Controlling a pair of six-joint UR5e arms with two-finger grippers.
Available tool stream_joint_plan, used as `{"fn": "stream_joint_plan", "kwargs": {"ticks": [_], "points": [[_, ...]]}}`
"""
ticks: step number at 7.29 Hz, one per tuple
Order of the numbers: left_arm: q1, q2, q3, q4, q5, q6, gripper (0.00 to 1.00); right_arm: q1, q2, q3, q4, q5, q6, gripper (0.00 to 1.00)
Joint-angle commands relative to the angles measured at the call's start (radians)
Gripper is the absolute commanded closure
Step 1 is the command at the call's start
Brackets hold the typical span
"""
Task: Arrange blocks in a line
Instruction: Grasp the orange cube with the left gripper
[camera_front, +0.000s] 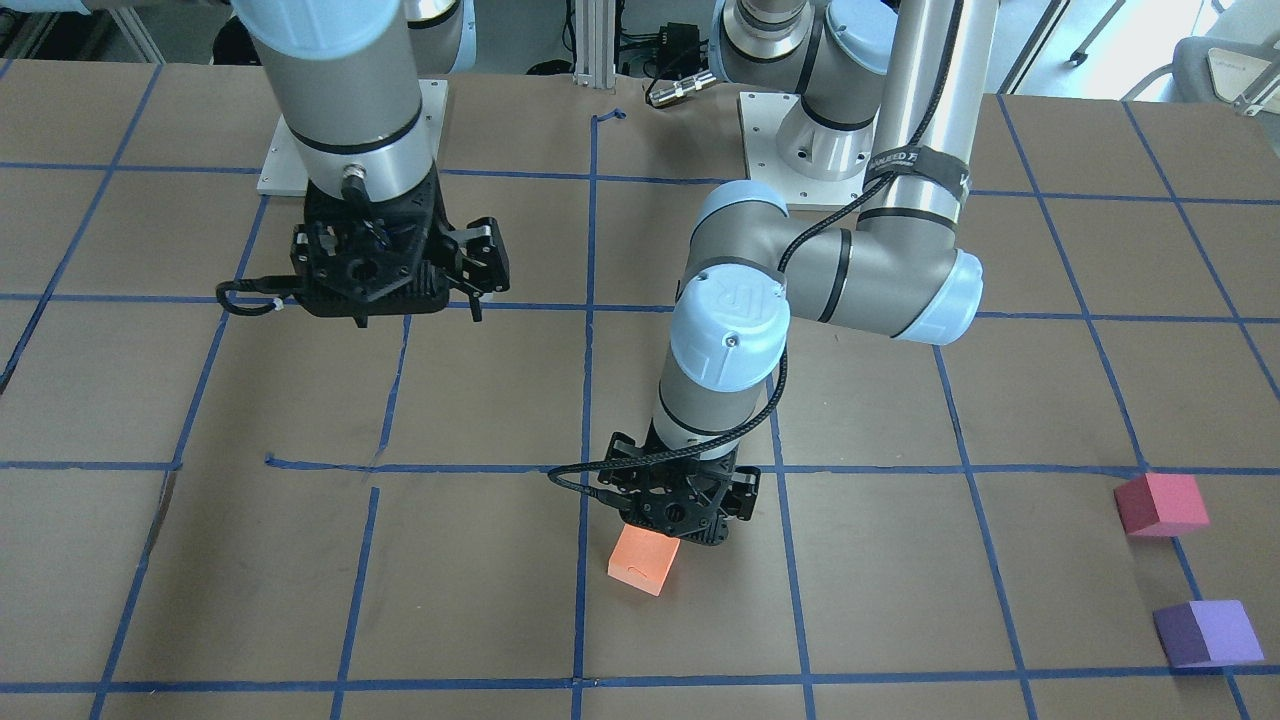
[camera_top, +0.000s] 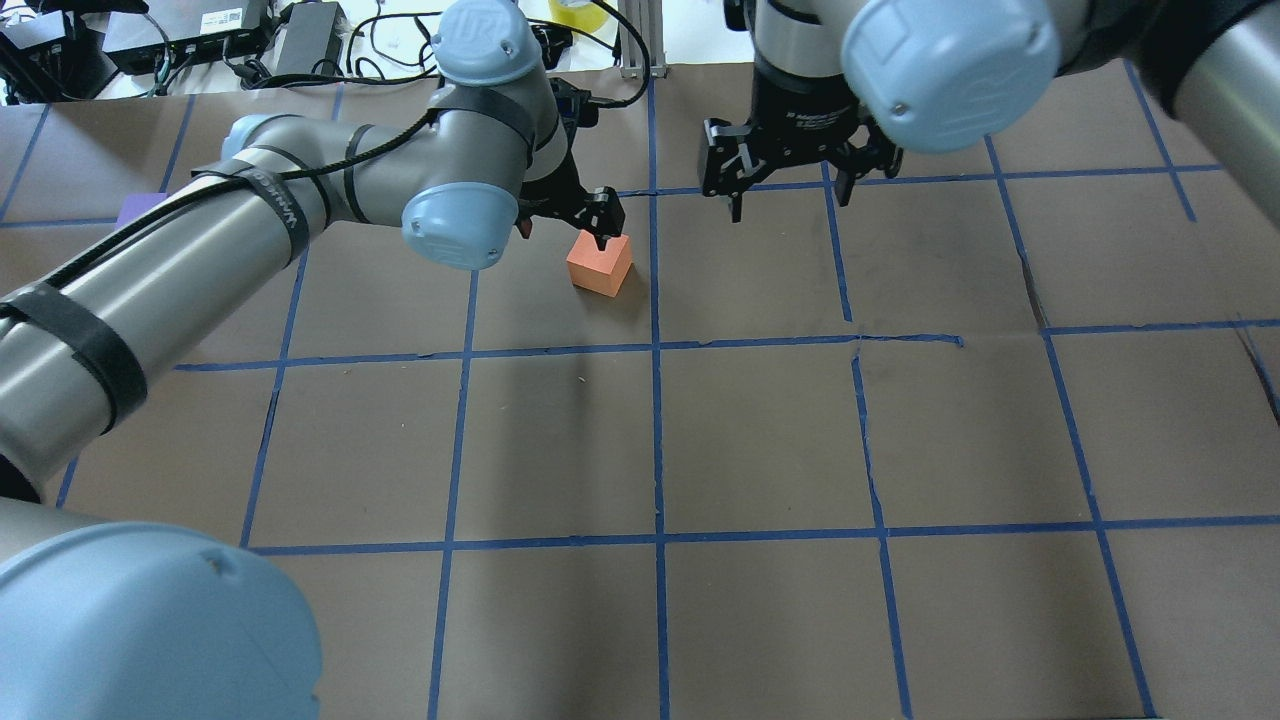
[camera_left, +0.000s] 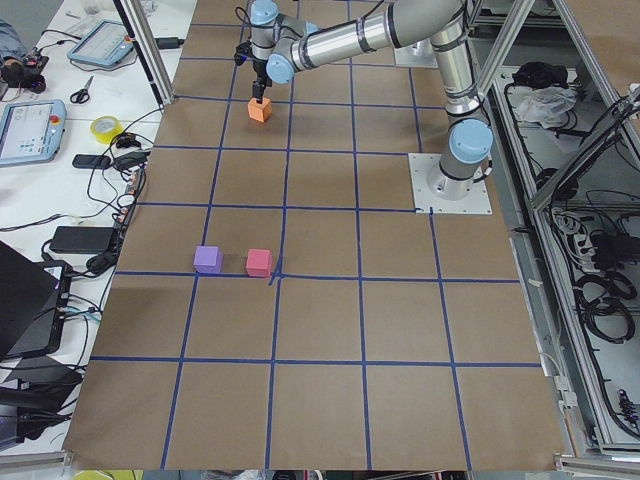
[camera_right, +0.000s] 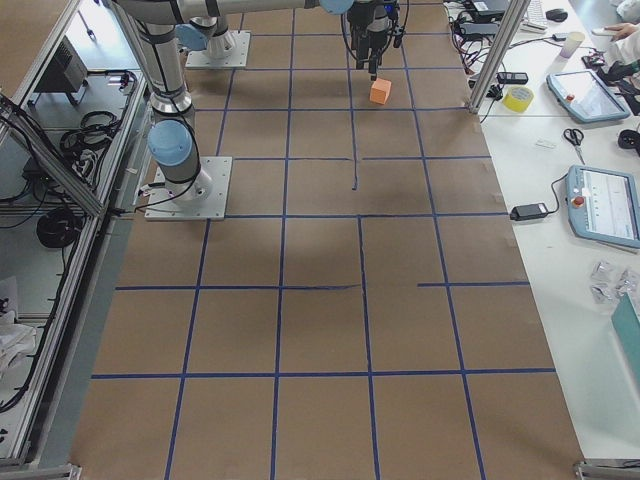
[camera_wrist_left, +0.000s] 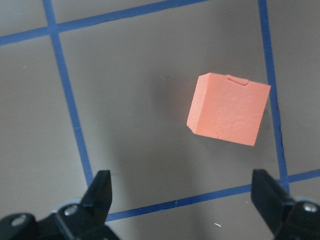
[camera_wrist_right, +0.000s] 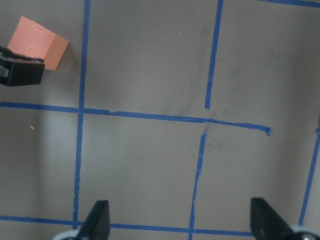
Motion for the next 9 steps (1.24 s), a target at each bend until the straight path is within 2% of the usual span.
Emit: {"fn": "stream_joint_plan", "kwargs": {"ticks": [1,6,8,9], "points": [[-0.012,-0.054,0.006,0.064,0.008,0.033,0.00,-0.126,-0.024,0.000,0.035,0.013,-0.139,0.00],[-0.012,-0.133,0.010,0.141,0.051,0.095,0.03,-0.128,-0.064,0.005,0.027,0.018,-0.129,0.00],[-0.012,-0.138,0.010,0.138,0.059,0.098,0.48,-0.125,-0.107,0.058,0.023,0.041,-0.099,0.00],[-0.012,-0.137,0.012,0.136,0.063,0.098,0.55,-0.126,-0.157,0.119,0.012,0.042,-0.097,0.00]]}}
